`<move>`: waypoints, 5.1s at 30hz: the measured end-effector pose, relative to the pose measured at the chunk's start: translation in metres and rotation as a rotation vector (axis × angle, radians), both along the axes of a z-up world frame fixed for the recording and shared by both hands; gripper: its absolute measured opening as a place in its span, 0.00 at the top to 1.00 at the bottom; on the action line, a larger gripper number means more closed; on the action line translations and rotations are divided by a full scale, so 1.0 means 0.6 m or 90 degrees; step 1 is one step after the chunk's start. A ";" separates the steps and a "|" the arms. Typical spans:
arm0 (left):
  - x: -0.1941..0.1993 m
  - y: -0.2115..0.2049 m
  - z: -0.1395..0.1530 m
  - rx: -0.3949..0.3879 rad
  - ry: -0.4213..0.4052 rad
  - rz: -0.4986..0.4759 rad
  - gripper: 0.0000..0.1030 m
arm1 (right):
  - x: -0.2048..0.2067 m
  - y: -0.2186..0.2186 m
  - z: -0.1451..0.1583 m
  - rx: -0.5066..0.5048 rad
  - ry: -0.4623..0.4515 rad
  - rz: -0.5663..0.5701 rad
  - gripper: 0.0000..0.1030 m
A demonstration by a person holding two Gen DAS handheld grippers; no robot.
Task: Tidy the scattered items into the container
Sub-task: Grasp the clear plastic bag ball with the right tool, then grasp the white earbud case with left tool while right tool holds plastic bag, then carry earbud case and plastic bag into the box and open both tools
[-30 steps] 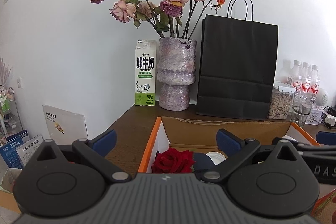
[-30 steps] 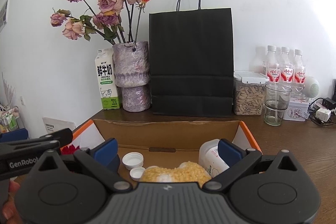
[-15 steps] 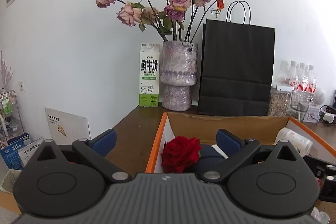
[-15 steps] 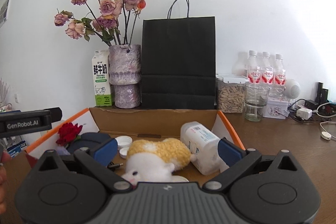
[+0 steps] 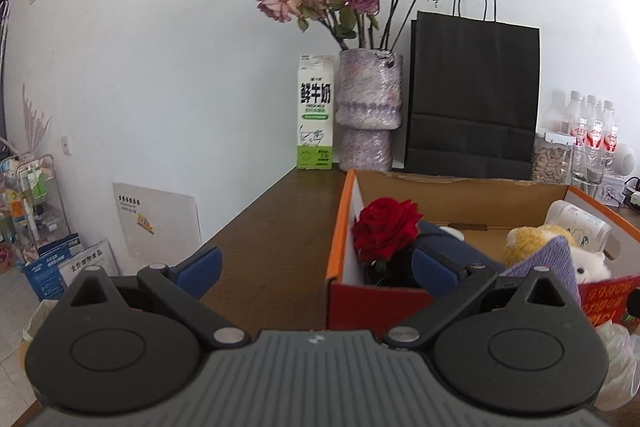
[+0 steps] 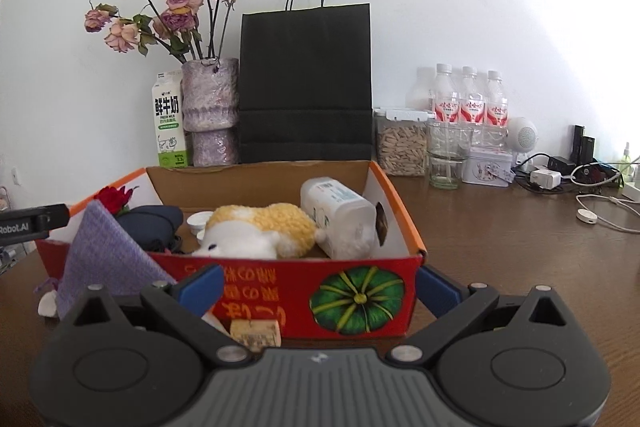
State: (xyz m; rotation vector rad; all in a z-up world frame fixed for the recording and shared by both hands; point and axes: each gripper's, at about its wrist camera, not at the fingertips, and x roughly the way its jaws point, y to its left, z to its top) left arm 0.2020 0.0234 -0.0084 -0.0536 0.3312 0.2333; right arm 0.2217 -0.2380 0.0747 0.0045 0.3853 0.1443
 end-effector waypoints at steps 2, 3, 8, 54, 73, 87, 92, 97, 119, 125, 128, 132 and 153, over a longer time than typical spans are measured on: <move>-0.012 0.004 -0.004 -0.003 0.003 0.002 0.00 | -0.008 -0.002 -0.004 -0.003 0.003 0.002 0.01; -0.018 0.004 -0.007 -0.001 0.006 0.002 0.00 | -0.012 -0.002 -0.005 -0.005 0.006 0.003 0.01; -0.048 0.003 -0.019 0.011 0.018 0.000 0.00 | -0.030 -0.010 -0.007 0.003 0.012 0.010 0.01; -0.042 0.054 -0.040 -0.066 0.144 -0.003 0.02 | -0.030 0.000 -0.010 0.070 0.067 0.063 0.57; -0.004 0.030 -0.055 0.019 0.208 -0.069 0.18 | -0.026 -0.025 -0.010 0.069 0.064 0.028 0.56; 0.008 0.030 -0.052 -0.017 0.199 -0.116 0.47 | -0.031 -0.020 -0.008 0.061 0.059 0.036 0.55; 0.004 0.027 -0.050 -0.013 0.193 -0.114 0.73 | -0.031 -0.021 -0.008 0.063 0.060 0.038 0.55; 0.001 0.027 -0.050 -0.016 0.191 -0.106 0.73 | -0.031 -0.022 -0.007 0.063 0.063 0.038 0.55; -0.081 0.037 0.006 -0.022 0.055 -0.068 0.73 | -0.066 -0.016 0.015 0.069 -0.017 0.062 0.56; -0.063 0.002 0.076 -0.010 -0.022 -0.099 0.73 | -0.044 0.003 0.076 0.084 -0.082 0.074 0.56; -0.025 -0.028 0.092 -0.005 -0.047 -0.110 0.73 | -0.008 0.024 0.103 0.101 -0.104 0.073 0.56; 0.046 -0.057 0.102 -0.028 -0.068 -0.107 0.73 | 0.054 0.061 0.120 0.106 -0.117 0.069 0.56; 0.128 -0.083 0.036 0.019 -0.034 -0.088 0.73 | 0.137 0.095 0.056 0.052 -0.077 0.073 0.57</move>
